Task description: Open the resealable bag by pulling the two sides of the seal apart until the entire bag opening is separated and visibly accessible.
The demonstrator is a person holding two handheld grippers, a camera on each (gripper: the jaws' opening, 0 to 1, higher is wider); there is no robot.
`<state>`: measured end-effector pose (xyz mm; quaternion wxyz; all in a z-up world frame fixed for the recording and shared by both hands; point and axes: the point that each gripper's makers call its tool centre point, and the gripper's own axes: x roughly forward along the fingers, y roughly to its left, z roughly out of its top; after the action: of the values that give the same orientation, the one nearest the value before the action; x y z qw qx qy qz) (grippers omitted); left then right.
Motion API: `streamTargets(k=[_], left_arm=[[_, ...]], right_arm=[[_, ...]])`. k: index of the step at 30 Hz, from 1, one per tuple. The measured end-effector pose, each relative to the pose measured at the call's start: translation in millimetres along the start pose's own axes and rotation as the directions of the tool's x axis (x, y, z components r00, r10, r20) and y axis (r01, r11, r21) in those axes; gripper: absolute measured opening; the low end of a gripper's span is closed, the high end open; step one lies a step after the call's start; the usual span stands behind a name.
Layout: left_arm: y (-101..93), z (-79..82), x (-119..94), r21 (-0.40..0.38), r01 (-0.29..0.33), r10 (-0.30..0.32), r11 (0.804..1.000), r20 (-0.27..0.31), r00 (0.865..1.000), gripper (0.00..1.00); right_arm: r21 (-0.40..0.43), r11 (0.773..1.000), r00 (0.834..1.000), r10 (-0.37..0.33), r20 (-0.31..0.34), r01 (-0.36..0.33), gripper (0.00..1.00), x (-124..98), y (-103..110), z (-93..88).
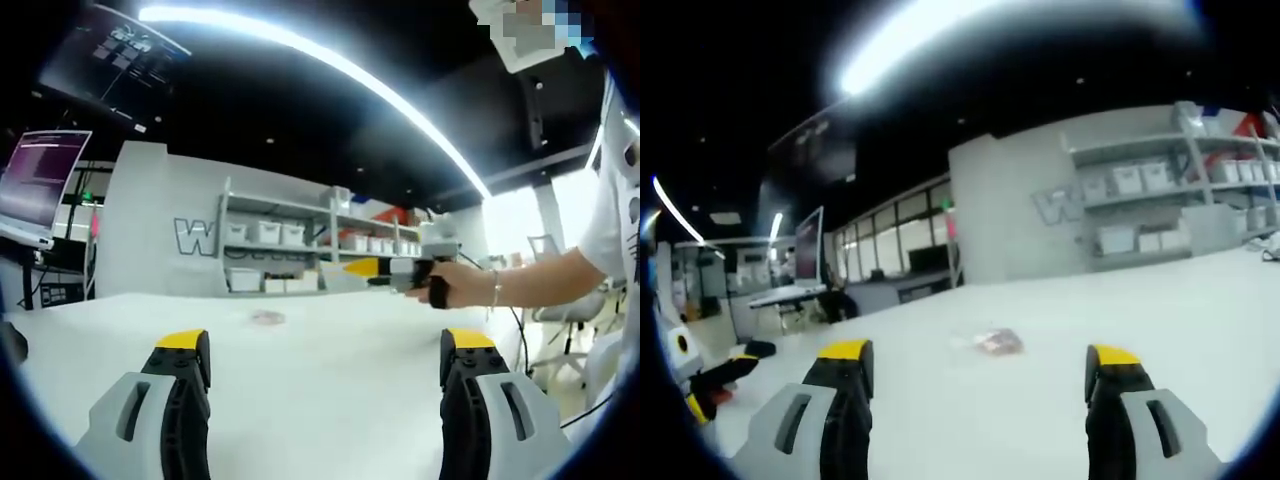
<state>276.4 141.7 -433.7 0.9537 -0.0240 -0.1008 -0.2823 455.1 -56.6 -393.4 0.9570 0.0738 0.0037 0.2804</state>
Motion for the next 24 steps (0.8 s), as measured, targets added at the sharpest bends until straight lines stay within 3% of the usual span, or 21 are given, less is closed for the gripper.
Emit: streamTargets(k=[24], left_arm=[[0.7,-0.4,-0.3,0.007,-0.002,0.002,1.000,0.010,1.000,0.93]], right_arm=[[0.004,0.999,0.999,-0.040,0.024,0.040,0.88,-38.0,-17.9,-1.1]])
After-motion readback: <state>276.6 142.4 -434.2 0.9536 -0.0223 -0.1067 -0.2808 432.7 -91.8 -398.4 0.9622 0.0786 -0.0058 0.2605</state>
